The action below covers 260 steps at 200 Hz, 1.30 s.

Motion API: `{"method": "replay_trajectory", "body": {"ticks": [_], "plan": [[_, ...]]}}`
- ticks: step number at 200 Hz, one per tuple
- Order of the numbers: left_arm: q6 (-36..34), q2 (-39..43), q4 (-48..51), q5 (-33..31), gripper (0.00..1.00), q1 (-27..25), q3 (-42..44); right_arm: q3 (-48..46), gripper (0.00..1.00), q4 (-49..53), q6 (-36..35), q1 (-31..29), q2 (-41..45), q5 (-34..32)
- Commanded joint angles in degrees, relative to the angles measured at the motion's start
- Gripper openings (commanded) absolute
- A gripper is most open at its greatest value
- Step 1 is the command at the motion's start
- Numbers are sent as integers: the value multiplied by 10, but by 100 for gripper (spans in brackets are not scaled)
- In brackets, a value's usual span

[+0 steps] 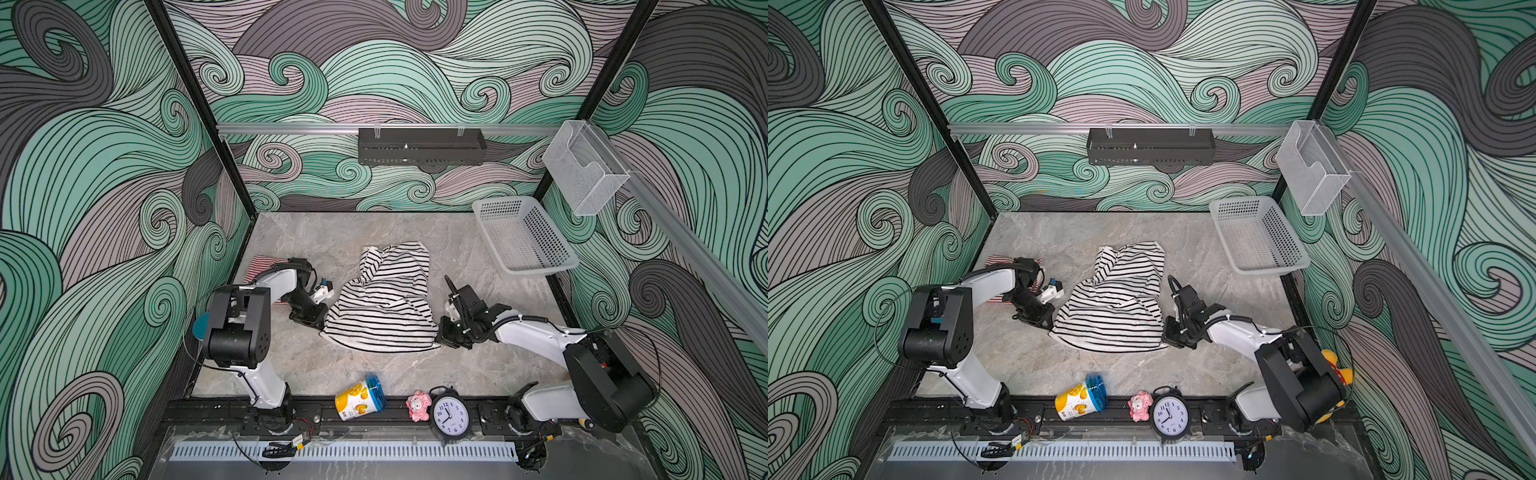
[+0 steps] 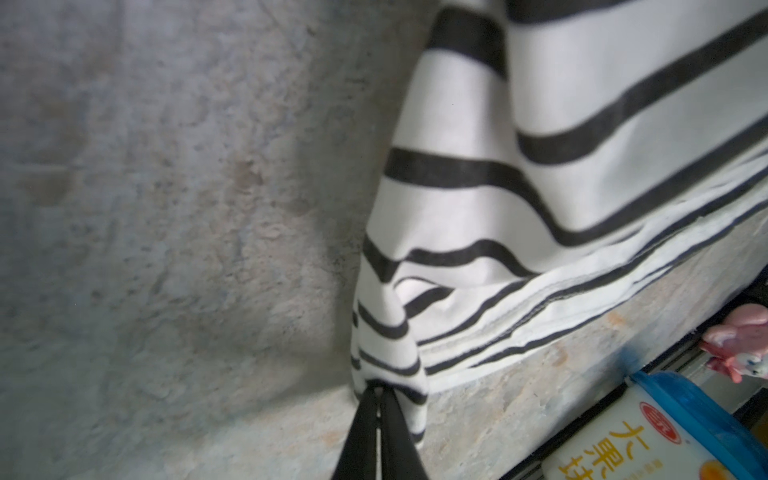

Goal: Fold and stack the tank tops

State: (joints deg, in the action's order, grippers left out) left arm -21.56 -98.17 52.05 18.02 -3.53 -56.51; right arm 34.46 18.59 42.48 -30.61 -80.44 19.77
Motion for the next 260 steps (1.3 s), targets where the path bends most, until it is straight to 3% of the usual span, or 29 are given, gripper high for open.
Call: {"method": "replay_trajectory", "body": {"ticks": [1,32,53,109,160,260], "plan": [[-6,14,15,-11,3,-3,-2,-3,0,-3,8,3,-4,4],[-6,22,10,-21,0,-2,-2,-4,0,-2,8,2,-2,3],[-8,10,17,-10,15,-2,-4,-5,0,-2,7,3,-2,2],[-6,25,18,1,27,-1,-2,-4,0,-1,6,2,-2,4],[-19,41,24,9,28,2,6,-2,0,-4,5,3,-7,5],[-23,-16,28,3,30,0,-3,5,0,0,3,2,-8,5]]}}
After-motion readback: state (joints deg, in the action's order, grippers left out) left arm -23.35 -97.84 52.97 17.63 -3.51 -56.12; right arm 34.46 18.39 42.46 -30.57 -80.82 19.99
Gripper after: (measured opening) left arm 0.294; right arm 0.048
